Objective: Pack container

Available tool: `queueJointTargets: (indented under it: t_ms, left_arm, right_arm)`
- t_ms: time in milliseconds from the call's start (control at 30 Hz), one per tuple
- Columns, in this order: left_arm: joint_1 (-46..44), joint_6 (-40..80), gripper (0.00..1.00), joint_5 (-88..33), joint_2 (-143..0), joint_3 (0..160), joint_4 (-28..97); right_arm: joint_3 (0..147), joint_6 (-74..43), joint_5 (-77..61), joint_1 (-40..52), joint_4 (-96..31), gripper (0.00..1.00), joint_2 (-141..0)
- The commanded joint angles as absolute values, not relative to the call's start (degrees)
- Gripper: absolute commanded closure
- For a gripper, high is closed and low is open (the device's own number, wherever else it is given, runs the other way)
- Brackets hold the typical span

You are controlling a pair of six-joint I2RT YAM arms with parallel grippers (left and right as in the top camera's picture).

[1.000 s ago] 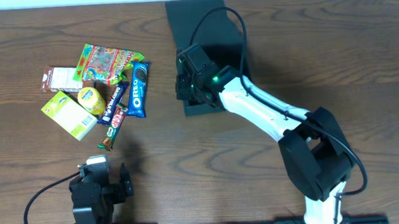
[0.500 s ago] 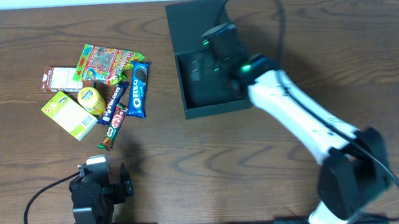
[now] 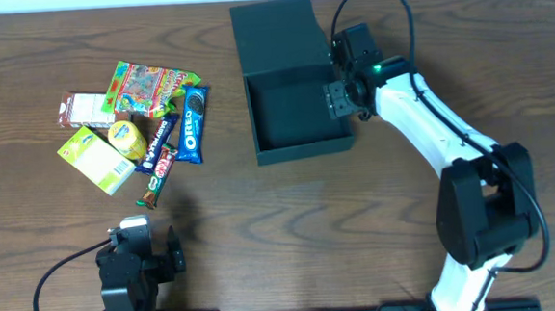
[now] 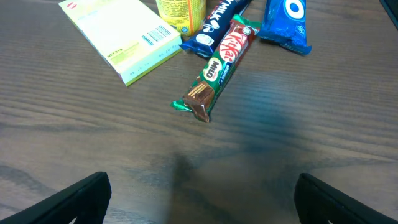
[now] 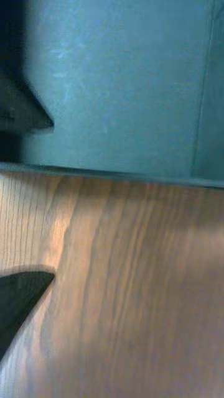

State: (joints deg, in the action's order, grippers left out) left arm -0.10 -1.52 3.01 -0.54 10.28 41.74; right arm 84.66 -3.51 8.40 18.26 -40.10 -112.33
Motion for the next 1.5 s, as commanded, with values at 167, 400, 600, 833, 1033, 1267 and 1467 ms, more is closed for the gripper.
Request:
queueJointTargets:
  t_ms: [167, 400, 600, 833, 1033, 1267, 1467]
  left_arm:
    - [0.1, -1.7, 0.05, 3.4, -0.3, 9.4, 42.8]
    - [0.1, -1.7, 0.05, 3.4, -0.3, 9.4, 42.8]
    - [0.1, -1.7, 0.05, 3.4, -0.3, 9.4, 42.8]
    - [0.1, -1.7, 0.05, 3.4, -0.3, 9.4, 42.8]
    - [0.1, -1.7, 0.05, 3.4, -0.3, 9.4, 42.8]
    - [0.1, -1.7, 0.05, 3.4, -0.3, 9.4, 42.8]
    - [0.1, -1.7, 0.05, 3.4, -0.3, 9.4, 42.8]
  right_arm:
    - [84.4, -1.8, 7.0, 18.1, -41.3, 0.81, -115.4]
    - [84.4, -9.3, 7.0, 18.2, -43.0, 0.99, -115.4]
    - [84.4, -18.2, 7.0, 19.0, -45.4, 0.99, -115.4]
    - [84.4, -21.8, 7.1, 20.4, -45.9, 0.99, -115.4]
    - [84.6, -19.3, 7.1, 20.3, -45.1, 0.01, -115.2]
    - [91.0, -12.9, 7.5, 18.4, -43.4, 0.01, -107.5]
    - [92.6, -5.5, 7.5, 16.6, -32.9, 0.01, -102.6]
